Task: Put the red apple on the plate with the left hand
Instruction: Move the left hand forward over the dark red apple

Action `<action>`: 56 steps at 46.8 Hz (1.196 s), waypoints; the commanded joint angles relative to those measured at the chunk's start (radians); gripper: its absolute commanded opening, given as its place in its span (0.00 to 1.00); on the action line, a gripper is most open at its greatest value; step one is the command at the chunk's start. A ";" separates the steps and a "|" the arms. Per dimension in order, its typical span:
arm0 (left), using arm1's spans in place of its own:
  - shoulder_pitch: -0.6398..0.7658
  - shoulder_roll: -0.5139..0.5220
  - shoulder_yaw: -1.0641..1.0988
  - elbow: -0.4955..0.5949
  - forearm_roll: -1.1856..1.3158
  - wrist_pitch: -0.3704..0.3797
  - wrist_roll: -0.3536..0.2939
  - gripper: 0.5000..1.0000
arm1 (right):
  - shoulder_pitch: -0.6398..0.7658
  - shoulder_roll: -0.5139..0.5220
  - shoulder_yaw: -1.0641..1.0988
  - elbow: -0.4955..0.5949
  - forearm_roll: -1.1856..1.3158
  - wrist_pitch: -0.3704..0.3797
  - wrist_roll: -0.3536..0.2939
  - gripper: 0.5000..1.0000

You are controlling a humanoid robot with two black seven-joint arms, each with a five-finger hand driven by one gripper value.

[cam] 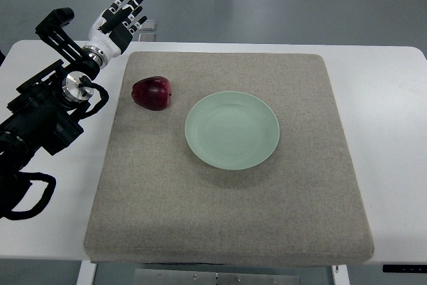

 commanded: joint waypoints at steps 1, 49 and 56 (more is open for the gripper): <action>0.000 0.001 0.002 0.000 0.000 0.000 0.000 0.99 | 0.000 0.000 0.000 0.000 0.000 0.000 0.000 0.93; -0.023 0.173 0.160 -0.247 0.665 -0.018 0.002 0.99 | 0.000 0.000 0.000 0.000 0.000 0.000 0.000 0.93; -0.032 0.257 0.163 -0.379 0.909 -0.020 0.002 0.99 | 0.000 0.000 0.000 0.000 0.000 0.000 0.000 0.93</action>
